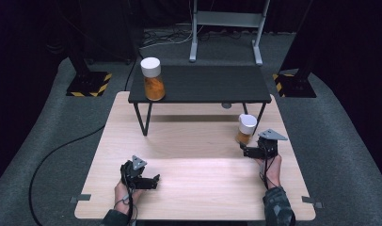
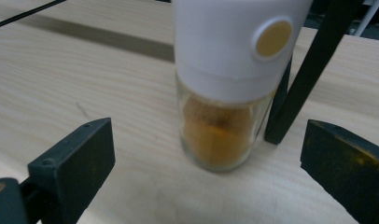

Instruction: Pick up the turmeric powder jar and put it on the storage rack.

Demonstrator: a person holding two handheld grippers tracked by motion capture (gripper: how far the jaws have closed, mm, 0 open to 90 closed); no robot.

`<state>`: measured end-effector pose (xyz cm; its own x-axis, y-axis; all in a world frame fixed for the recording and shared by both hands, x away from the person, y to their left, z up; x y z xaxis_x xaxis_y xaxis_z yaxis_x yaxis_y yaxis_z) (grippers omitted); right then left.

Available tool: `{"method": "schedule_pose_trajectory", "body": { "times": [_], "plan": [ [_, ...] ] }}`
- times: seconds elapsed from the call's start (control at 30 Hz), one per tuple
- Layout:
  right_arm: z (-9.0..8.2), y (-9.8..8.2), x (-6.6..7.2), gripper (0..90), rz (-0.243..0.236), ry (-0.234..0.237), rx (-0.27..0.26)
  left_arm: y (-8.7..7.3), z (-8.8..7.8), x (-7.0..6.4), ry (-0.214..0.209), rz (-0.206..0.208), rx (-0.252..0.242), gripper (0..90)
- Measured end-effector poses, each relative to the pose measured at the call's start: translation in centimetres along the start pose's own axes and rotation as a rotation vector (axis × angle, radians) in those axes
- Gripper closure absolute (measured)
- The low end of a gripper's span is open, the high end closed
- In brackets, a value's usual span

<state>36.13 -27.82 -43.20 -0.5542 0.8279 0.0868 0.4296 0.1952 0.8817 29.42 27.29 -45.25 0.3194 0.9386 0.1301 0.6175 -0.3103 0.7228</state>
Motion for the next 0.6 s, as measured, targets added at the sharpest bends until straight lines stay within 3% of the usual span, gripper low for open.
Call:
{"method": "schedule_pose_trajectory", "body": {
  "times": [0.6],
  "plan": [
    [3.4, 2.2, -0.9, 2.1, 0.002, 0.014, 0.013, 0.0, 0.0, 0.0, 0.000, 0.000, 0.000, 0.1]
  ]
}}
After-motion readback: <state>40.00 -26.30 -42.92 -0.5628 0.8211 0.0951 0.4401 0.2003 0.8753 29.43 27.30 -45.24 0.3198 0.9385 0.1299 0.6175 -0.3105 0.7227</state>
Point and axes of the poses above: each handheld gripper's, and its own axes: z roughly forward along the jaws, y roughly out of its top, x roughly to its left, the point moved 2 cm from there along z, roughly forward along the jaws, and after that the axes turned 11 degrees about y, right-handed, at the moved point
